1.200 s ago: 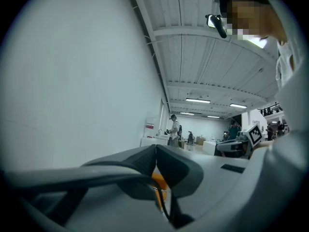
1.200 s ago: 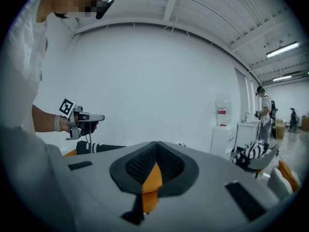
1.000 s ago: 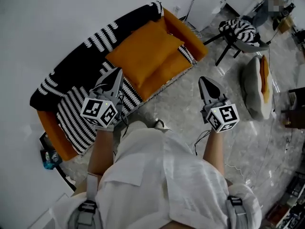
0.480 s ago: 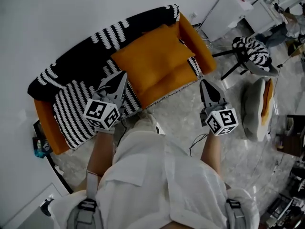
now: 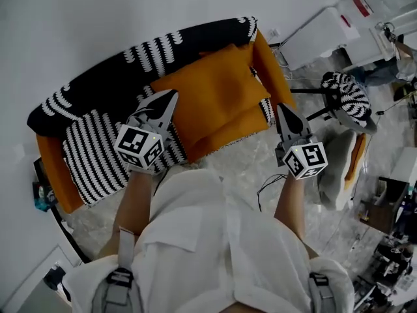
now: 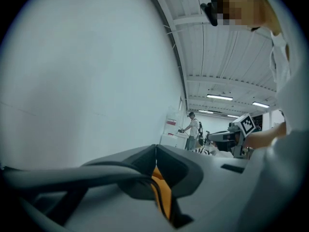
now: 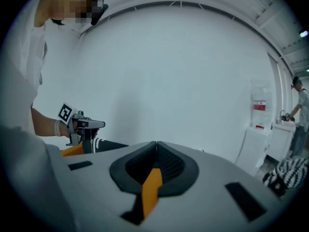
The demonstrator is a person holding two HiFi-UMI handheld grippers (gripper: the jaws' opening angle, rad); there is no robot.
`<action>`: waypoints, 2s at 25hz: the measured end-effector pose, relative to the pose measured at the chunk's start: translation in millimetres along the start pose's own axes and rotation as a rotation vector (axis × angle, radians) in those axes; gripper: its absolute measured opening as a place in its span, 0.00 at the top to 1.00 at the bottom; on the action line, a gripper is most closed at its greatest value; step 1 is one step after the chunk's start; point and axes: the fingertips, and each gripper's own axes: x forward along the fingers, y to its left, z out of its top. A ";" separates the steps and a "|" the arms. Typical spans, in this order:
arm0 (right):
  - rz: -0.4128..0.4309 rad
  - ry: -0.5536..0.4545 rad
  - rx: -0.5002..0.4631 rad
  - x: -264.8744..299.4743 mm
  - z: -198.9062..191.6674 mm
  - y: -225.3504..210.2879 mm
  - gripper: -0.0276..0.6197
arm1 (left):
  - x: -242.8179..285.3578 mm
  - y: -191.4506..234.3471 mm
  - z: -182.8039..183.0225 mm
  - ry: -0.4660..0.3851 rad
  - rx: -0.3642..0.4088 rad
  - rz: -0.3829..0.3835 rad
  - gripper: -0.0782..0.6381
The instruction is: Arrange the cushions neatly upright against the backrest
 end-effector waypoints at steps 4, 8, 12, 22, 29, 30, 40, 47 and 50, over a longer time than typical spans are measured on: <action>0.060 0.056 -0.032 45.6 -8.5 -3.6 0.94 | 22.0 21.1 -7.6 0.026 0.000 0.010 0.87; 0.130 0.093 -0.059 87.2 -16.1 -13.7 0.89 | 36.6 33.0 -23.3 0.069 0.003 0.027 0.87; 0.224 0.153 -0.140 133.8 -28.6 -22.5 0.85 | 50.6 49.3 -44.5 0.118 0.008 0.056 0.87; 0.586 0.383 -0.426 242.4 -101.0 -35.8 0.78 | 111.9 85.5 -126.2 0.361 0.001 0.101 0.86; 0.811 0.570 -0.621 297.0 -176.9 -51.2 0.74 | 159.0 101.6 -191.8 0.574 0.018 0.080 0.69; 0.835 0.596 -0.647 303.2 -188.0 -54.6 0.73 | 164.1 105.8 -199.6 0.597 0.025 0.079 0.68; 1.042 0.784 -0.872 362.0 -277.6 -70.1 0.58 | 193.4 145.5 -278.5 0.841 0.108 -0.023 0.56; 1.111 0.903 -0.976 396.8 -326.4 -86.7 0.49 | 195.6 170.6 -328.3 1.002 0.143 -0.083 0.47; 1.135 0.938 -1.023 406.4 -340.2 -91.3 0.48 | 197.6 181.6 -343.8 1.047 0.147 -0.092 0.46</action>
